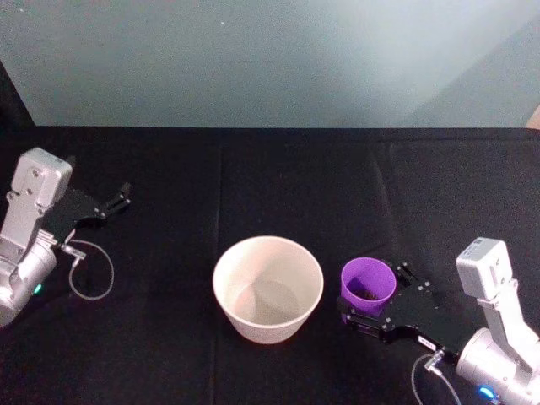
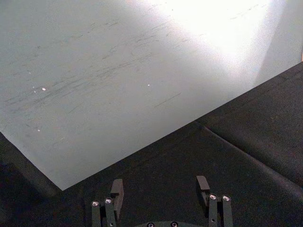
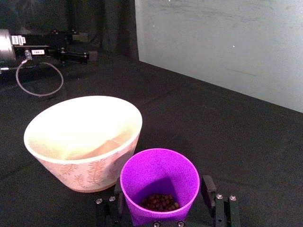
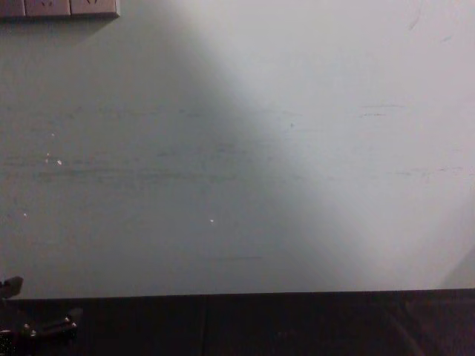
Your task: Pick up the cup and pour the mung beans from the cup into the bowl.
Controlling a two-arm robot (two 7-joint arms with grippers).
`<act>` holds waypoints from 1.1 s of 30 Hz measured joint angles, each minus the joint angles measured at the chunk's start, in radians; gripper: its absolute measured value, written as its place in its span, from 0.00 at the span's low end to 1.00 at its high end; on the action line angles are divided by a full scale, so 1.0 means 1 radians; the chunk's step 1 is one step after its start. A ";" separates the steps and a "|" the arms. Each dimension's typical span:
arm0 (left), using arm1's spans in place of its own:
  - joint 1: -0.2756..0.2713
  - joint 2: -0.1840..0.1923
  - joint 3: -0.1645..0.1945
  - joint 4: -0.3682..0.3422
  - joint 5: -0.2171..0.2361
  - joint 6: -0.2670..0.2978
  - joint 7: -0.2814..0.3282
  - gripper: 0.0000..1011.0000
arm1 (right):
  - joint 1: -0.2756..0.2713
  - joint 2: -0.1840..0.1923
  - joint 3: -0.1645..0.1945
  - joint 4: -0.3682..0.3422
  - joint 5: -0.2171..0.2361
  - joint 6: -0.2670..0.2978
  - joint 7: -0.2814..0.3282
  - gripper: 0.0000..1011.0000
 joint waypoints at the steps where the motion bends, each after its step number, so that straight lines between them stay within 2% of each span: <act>1: 0.000 0.000 0.000 0.000 0.000 0.000 0.000 0.99 | 0.000 -0.002 0.002 0.001 -0.001 0.000 0.001 0.99; 19: 0.000 0.000 0.000 0.000 0.000 0.000 0.000 0.99 | -0.003 -0.051 0.031 0.019 -0.025 0.006 0.034 0.99; 24: 0.000 0.000 0.000 0.000 0.000 0.000 0.000 0.99 | -0.006 -0.060 0.040 0.019 -0.034 0.009 0.040 0.90; 29: 0.000 0.000 0.000 0.000 0.000 0.000 0.000 0.99 | -0.008 -0.068 0.050 0.017 -0.044 0.015 0.046 0.76; 33: 0.000 0.000 0.000 0.000 0.000 0.000 0.000 0.99 | -0.013 -0.068 0.061 -0.001 -0.049 0.019 0.046 0.73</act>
